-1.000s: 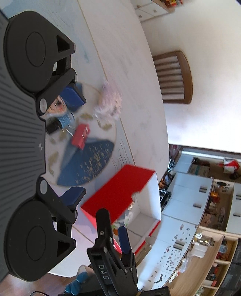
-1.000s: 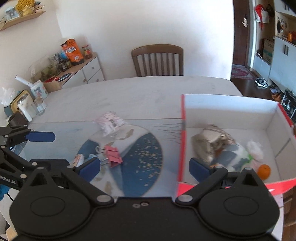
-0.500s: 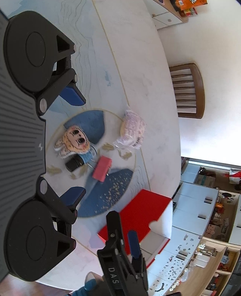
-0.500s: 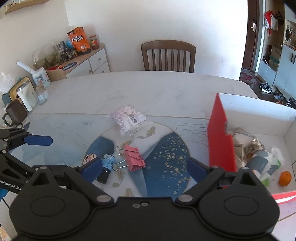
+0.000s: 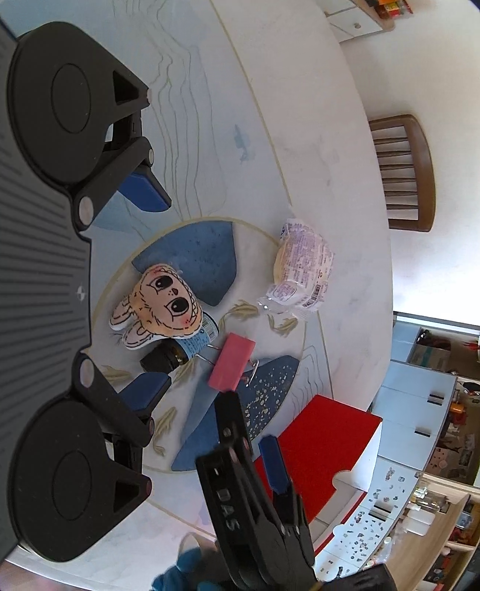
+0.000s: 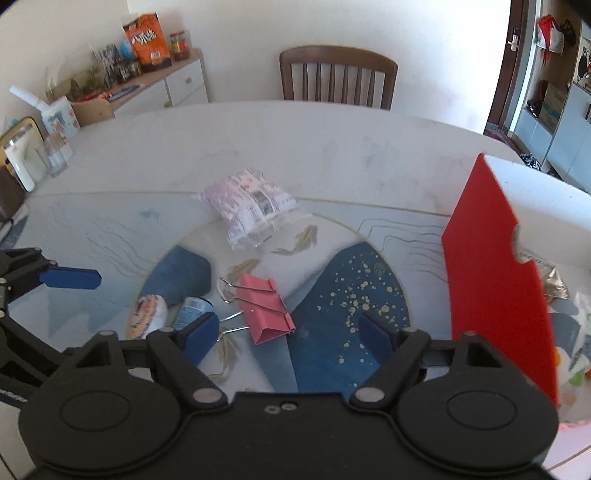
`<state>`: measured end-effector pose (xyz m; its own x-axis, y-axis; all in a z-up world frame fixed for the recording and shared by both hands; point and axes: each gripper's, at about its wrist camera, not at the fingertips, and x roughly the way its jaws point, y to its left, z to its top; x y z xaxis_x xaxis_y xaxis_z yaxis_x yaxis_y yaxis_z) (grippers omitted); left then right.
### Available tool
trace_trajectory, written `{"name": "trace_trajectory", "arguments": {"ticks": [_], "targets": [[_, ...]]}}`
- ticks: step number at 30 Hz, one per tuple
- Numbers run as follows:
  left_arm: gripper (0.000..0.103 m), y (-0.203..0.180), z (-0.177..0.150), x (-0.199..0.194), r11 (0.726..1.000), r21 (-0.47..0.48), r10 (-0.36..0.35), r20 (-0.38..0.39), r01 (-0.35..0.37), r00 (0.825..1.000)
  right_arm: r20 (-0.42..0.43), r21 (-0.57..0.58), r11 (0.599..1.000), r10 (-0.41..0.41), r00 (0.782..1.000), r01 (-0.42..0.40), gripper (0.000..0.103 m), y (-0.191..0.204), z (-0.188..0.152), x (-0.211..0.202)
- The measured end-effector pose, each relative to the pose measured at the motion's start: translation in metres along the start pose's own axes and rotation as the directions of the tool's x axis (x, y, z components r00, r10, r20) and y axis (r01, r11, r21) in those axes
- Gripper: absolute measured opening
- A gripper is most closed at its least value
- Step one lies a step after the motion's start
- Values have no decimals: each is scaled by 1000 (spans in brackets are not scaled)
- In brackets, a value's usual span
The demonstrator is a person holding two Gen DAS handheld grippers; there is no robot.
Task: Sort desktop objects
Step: 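Grasp the cartoon plush keychain with the left tool while the right tool grasps the pink binder clip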
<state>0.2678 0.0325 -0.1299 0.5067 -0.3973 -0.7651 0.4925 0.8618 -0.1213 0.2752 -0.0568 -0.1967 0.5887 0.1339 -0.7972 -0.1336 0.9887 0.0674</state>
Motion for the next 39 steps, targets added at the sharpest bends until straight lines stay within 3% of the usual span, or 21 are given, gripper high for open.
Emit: {"name": "trace_trajectory", "arguments": {"ticks": [6, 19, 24, 30, 34, 39], "targets": [[93, -1, 2, 9, 1000, 7, -2, -12, 2, 1000, -32, -8, 1000, -5, 999, 4, 77, 1, 3, 19], [72, 6, 2, 23, 1000, -25, 0, -45, -1, 999, -66, -12, 1000, -2, 998, 1, 59, 7, 8, 47], [70, 3, 2, 25, 1000, -9, 8, -50, -8, 999, -60, -40, 999, -12, 998, 10, 55, 13, 11, 50], [57, 0, 3, 25, 999, 17, 33, -55, -32, 998, -51, -49, 999, -9, 999, 7, 47, 18, 13, 52], [47, 2, 3, 24, 999, 16, 42, -54, -41, 998, -41, -55, 998, 0, 999, -2, 33, 21, 15, 53], [35, 4, 5, 24, 999, -1, 40, -52, -40, 998, -35, -71, 997, -6, 999, 3, 31, 25, 16, 53]]}}
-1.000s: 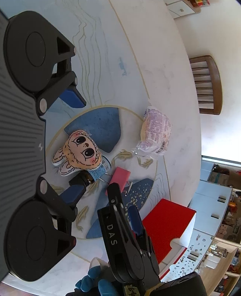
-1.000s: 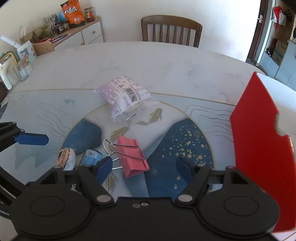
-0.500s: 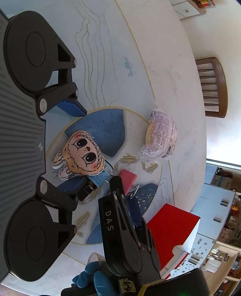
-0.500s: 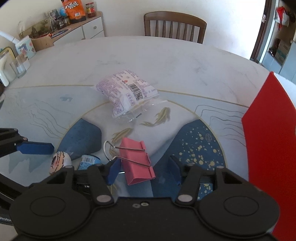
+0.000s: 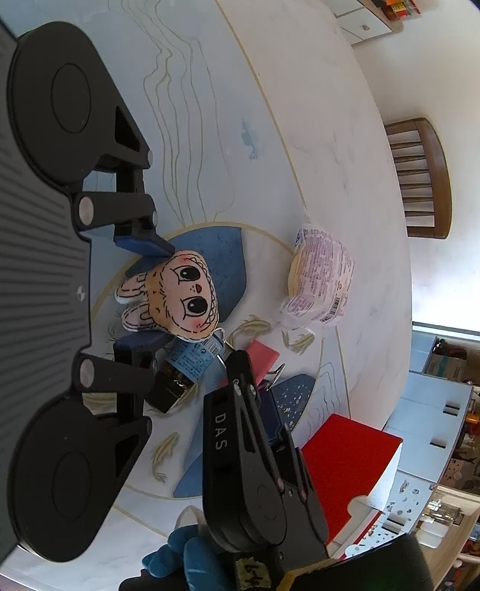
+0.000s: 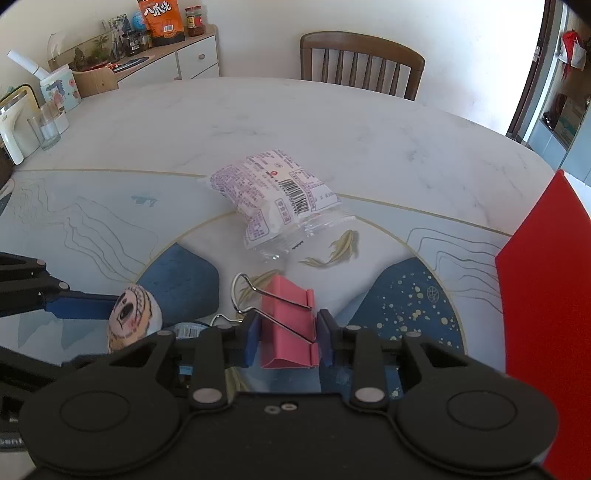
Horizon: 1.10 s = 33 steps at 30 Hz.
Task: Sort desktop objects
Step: 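Grasp the cartoon plush keychain with the left tool while the right tool grasps the pink binder clip, then carry the plush keychain and pink binder clip over the red box with both tools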
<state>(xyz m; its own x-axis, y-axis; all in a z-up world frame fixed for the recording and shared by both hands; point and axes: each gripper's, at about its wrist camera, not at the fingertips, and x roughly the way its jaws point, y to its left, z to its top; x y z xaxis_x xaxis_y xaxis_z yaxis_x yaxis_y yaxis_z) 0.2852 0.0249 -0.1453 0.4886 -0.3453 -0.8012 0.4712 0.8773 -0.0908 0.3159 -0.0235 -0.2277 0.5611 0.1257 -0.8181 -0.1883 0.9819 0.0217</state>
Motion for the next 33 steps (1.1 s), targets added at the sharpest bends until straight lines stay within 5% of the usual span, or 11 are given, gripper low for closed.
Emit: {"name": "trace_trajectory", "arguments": {"ticks": [33], "targets": [[33, -49, 7, -51, 997, -36, -63, 84, 67, 994, 74, 78, 997, 7, 997, -13, 31, -33, -45, -90]]}}
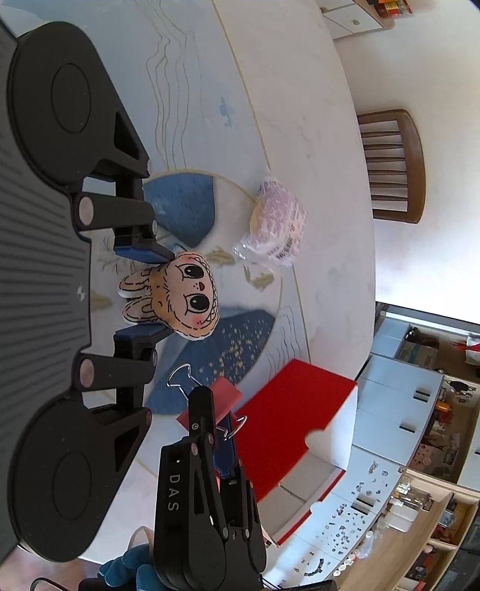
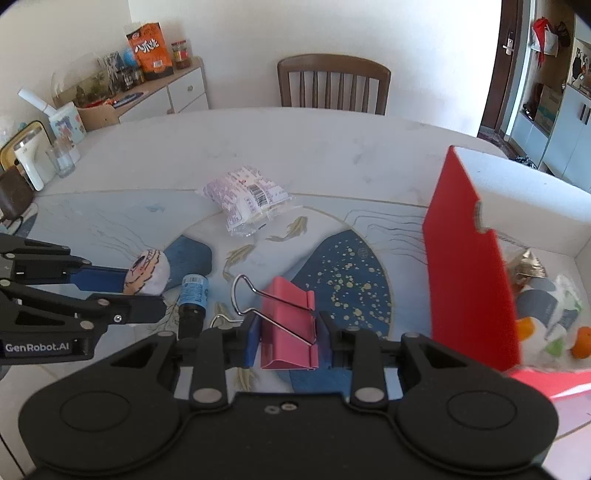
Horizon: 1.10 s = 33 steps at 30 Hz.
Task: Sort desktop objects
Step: 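Carry the plush keychain and pink binder clip over the red box with both tools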
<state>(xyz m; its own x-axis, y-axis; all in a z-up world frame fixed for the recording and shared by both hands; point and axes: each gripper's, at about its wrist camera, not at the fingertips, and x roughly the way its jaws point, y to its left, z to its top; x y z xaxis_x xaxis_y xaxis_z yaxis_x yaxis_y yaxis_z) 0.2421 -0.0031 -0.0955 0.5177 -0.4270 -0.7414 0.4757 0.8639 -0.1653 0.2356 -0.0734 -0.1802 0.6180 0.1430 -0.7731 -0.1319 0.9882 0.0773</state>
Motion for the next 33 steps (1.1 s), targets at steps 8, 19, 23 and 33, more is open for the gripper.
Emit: {"name": "trace_trajectory", "arguments": {"ticks": [8, 19, 23, 33], "targets": [[33, -27, 7, -14, 1000, -2, -12, 12, 12, 1000, 25, 2, 1000, 8, 1000, -9, 31, -12, -6, -34], [33, -83, 25, -30, 996, 56, -66, 56, 63, 996, 92, 23, 999, 30, 995, -32, 31, -46, -10, -89], [33, -107, 34, -30, 993, 79, -89, 68, 84, 994, 115, 21, 999, 31, 993, -34, 31, -61, -9, -105], [33, -155, 50, -14, 987, 123, -113, 78, 103, 990, 147, 39, 999, 3, 989, -9, 31, -112, -15, -125]]}}
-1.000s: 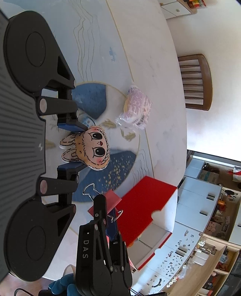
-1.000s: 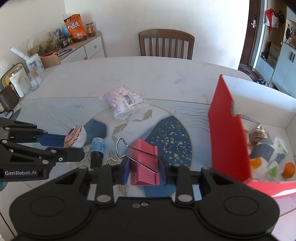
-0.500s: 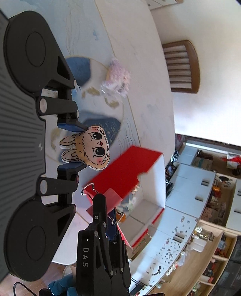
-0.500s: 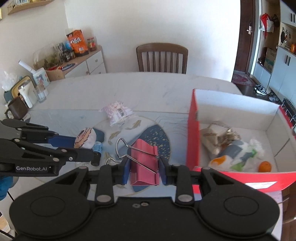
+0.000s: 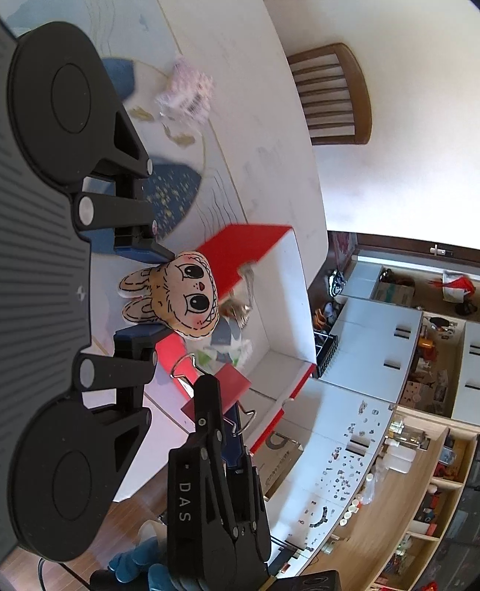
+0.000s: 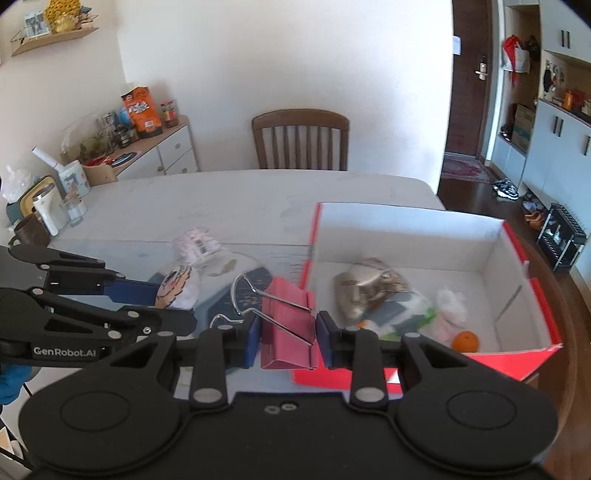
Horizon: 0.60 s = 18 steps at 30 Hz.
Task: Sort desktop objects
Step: 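Carry the plush keychain and pink binder clip over the red box with both tools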
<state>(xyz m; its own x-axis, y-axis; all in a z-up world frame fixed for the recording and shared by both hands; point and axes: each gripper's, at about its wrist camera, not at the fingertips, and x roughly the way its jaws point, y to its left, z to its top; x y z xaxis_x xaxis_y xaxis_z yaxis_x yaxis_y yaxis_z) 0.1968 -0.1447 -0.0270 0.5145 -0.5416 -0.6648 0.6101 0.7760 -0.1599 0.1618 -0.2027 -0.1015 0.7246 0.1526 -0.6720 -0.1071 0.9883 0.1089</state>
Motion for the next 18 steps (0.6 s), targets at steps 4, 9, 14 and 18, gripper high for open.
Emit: {"name": "trace_trajectory", "arguments": {"ticks": [4, 9, 14, 18], "targets": [[33, -15, 11, 10, 1000, 24, -5, 3, 5, 1000, 13, 13, 1000, -18, 1000, 18, 31, -24, 0, -6], [33, -34, 27, 25, 998, 65, -12, 1, 11, 1000, 31, 34, 998, -56, 998, 55, 31, -57, 2, -10], [33, -47, 45, 47, 995, 102, -16, -15, 18, 1000, 35, 60, 995, -86, 996, 84, 31, -87, 5, -7], [33, -51, 59, 68, 994, 113, -10, -37, 14, 999, 25, 84, 990, -113, 993, 111, 31, -109, 7, 1]]}}
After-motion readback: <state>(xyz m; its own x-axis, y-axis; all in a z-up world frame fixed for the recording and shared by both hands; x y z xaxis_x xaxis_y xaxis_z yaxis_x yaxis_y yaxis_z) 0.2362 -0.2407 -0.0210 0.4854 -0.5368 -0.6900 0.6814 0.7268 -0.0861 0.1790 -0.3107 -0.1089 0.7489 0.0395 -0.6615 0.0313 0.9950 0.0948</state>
